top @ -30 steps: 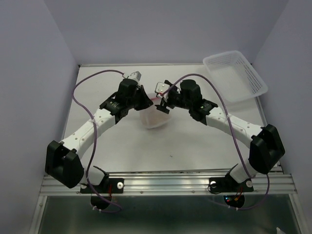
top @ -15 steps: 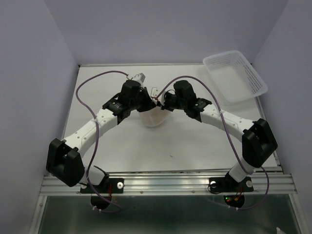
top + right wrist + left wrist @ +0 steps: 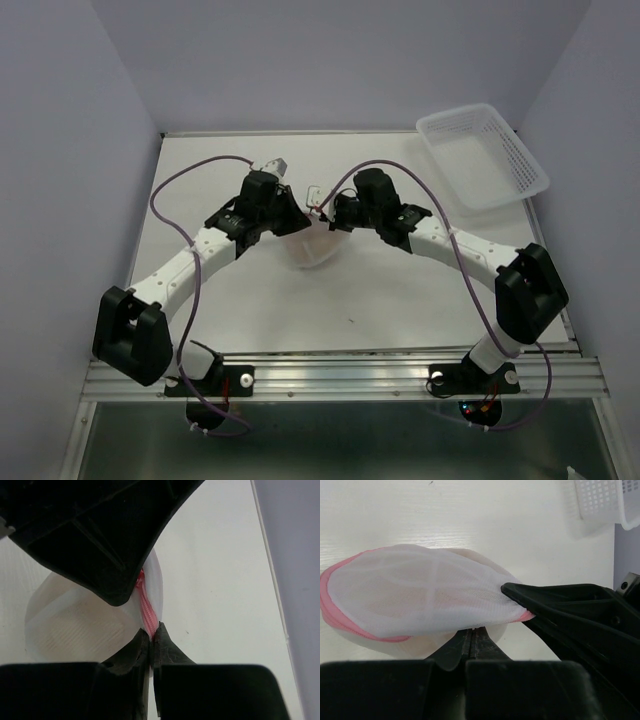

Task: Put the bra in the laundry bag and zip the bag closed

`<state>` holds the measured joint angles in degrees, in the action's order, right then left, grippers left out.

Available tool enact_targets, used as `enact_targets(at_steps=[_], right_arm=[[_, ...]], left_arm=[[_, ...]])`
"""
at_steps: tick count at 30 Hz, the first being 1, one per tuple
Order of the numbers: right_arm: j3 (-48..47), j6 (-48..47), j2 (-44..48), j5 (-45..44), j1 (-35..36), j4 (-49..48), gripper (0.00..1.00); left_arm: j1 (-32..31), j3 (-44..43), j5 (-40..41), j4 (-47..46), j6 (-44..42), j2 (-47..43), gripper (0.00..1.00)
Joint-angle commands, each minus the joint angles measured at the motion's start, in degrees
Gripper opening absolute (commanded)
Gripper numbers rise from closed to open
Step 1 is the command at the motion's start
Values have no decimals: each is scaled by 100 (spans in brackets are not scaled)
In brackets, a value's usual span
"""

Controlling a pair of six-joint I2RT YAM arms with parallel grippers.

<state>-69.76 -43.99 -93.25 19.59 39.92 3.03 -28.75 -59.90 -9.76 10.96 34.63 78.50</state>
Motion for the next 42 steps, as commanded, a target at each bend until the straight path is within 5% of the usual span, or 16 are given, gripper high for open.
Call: enact_targets(at_steps=[1,8,13,27,33,37,38,39,42], right_arm=[[120,-84,395,-87,-90,-232,1],[252,-14,492,-61,-143,-406,1],[182,118,378,-210,-143,-662,4],[-741,250,-940,-1933,-256,-2491,14],[-215,381,-1037,-1802,-257,-2702,22],[663,829,-879,-1555,-257,-3210,31],[848,900,-818,-1512,-257,-3290,47],[1145,1057,-626,-1476,-257,-3334,49],[1560,1296,-126,-1179,-143,-3047,68]], left_arm=[[458,338,466,213,-62,-388,0],[678,365,431,231,-185,-353,0],[669,251,-315,-357,-527,-257,0],[819,-2165,-228,-1052,-1784,1624,0],[836,-1667,-579,-1658,-2092,1686,0],[828,-1008,-913,-1948,-2040,1695,0],[836,-884,-940,-1975,-1909,1678,0],[836,-605,-1123,-1984,-1890,1625,1],[696,98,-1090,-2229,-1793,1134,19]])
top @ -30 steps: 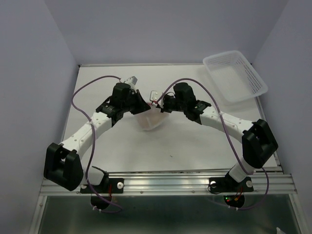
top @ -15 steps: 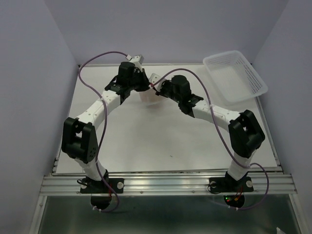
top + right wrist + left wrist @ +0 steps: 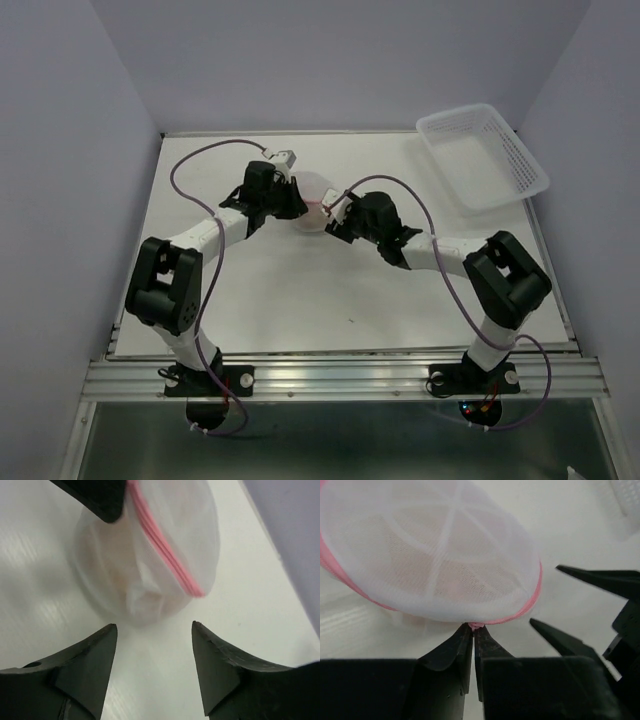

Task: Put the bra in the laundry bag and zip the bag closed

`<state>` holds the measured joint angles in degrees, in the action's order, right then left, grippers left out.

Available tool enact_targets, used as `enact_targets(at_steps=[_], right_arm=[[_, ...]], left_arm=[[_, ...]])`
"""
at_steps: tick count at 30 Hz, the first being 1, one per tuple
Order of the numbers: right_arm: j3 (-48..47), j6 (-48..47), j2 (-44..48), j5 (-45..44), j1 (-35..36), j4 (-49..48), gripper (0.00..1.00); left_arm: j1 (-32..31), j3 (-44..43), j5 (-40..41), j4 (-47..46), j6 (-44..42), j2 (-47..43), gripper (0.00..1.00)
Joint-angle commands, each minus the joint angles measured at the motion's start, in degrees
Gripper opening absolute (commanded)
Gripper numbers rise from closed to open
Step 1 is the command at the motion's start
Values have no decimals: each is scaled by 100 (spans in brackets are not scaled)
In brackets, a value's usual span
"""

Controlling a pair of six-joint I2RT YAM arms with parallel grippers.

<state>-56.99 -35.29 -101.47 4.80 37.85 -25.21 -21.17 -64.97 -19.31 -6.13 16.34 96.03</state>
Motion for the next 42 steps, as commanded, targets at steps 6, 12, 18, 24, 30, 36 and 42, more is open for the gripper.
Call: enact_targets(at_steps=[6,12,18,24,30,36,42], right_arm=[[698,1171,1919,1102,144,525,100],[664,1972,2580,629,144,702,100],[-458,2833,1922,-696,144,851,100],[-2042,2880,323,-1630,144,1071,100],[-2598,2510,-733,-1955,144,1256,100],[-1641,3018,-769,-2239,21,1159,100],[-1209,3160,-804,-1887,-40,466,100]], left_arm=[[-467,1407,444,-108,299,-2051,98],[-511,1575,788,516,528,-3107,99],[-502,989,1718,595,924,-2968,99],[-309,-24,2098,1000,968,-1974,99],[-178,177,2212,1026,1038,-2018,99],[-80,607,2169,965,1284,-2264,99],[-81,793,2019,929,1390,-2255,99]])
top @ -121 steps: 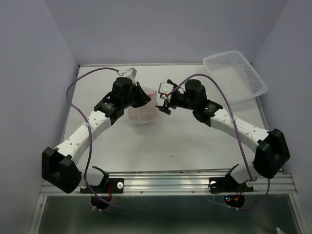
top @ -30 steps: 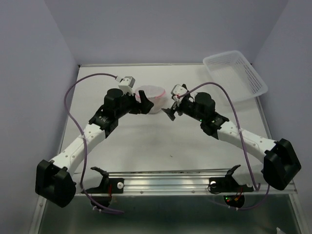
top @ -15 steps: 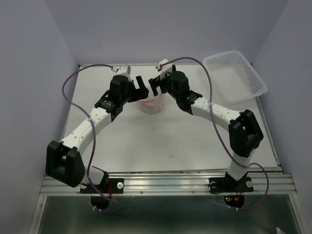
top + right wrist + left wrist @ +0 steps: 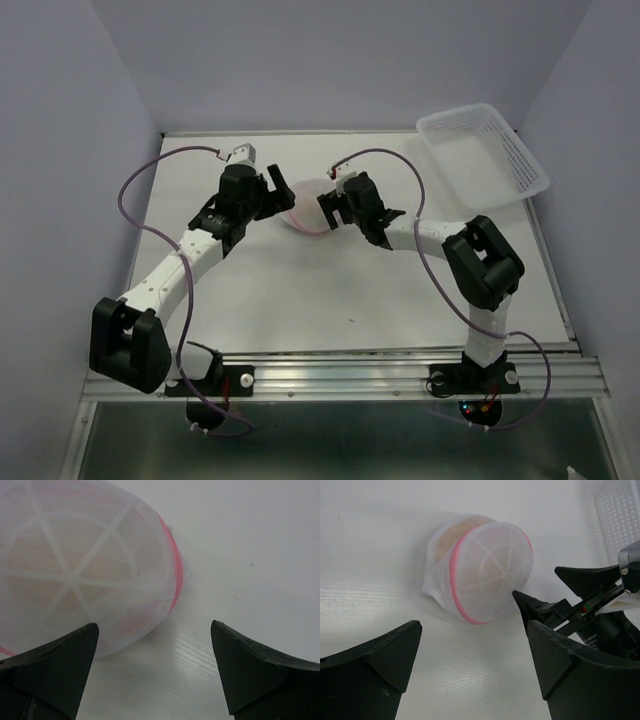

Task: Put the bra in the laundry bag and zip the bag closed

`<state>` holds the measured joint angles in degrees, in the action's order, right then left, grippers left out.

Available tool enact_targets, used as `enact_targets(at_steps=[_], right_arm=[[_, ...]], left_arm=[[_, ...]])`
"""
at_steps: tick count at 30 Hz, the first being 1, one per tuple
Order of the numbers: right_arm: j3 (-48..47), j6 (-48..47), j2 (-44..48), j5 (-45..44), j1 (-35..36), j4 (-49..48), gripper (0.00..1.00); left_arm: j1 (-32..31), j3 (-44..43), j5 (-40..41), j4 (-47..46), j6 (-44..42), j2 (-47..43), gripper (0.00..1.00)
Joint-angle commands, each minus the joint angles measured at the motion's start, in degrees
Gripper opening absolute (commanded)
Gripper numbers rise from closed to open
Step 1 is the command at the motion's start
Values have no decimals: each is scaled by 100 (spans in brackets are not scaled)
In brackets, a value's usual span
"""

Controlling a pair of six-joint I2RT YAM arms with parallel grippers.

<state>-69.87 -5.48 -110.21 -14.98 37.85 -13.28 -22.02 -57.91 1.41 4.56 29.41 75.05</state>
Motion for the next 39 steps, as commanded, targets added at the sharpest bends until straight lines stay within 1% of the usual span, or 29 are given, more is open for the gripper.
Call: enact_targets(at_steps=[1,6,8,9,11,12,13,15,16,17,18,19,20,22,24,25,26,27,29,32,34,37,39], right_arm=[[61,170,122,109,-40,-746,100],[61,64,517,-13,-40,-817,100],[113,169,895,-118,-40,-817,100],[148,257,1027,-223,-40,-817,100],[271,808,1308,-689,-102,-764,100],[333,1003,1605,-1030,-180,-651,100],[420,1422,1756,-1190,-312,-598,100],[770,1846,2081,-1445,-523,-501,100],[851,2048,2414,-1324,-689,-257,100],[913,2572,2565,-1210,-891,-63,100],[974,2847,2714,-1070,-1354,157,100],[1123,3233,2985,-755,-1594,498,100],[1211,3385,3119,-743,-1996,650,100],[1553,3596,3513,-1162,-2228,1036,100],[1756,3667,3743,-1785,-2282,1291,100],[1861,3676,3840,-2380,-2282,1441,100],[1984,3668,3928,-2552,-2282,1555,100],[2003,3563,4068,-2614,-2282,1617,100],[1933,3588,4200,-2571,-2282,1880,100],[2064,3676,4508,-2439,-2282,1943,100],[2257,3615,4684,-2404,-2282,1750,100],[2380,3545,4763,-2605,-2282,1680,100],[2416,3614,4825,-2798,-2282,1679,100]], left_arm=[[5,96,-62,-139,91,-140,99],[5,122,-62,-157,74,-166,99],[-4,122,-1,-139,21,-227,99],[5,113,52,-122,12,-262,99],[5,87,306,-61,-14,-385,99],[31,87,420,-34,-14,-438,99],[57,87,578,-25,-5,-534,99],[145,113,702,19,-6,-631,99],[215,131,825,28,12,-666,99],[372,140,843,45,30,-719,99],[478,157,861,71,91,-746,99],[697,218,852,54,117,-781,99],[812,245,835,63,144,-790,99],[1041,385,948,54,284,-851,99],[1401,517,1019,-51,346,-904,99],[1568,631,984,-69,381,-913,99],[1726,658,993,-78,442,-930,99],[2015,676,1045,-43,539,-939,99],[2158,702,1177,-42,592,-1000,99],[2158,799,1318,-298,557,-1220,99],[2158,834,1519,-394,557,-1334,99],[2158,860,1818,-377,628,-1422,99],[2158,860,1819,-368,610,-1449,99]])
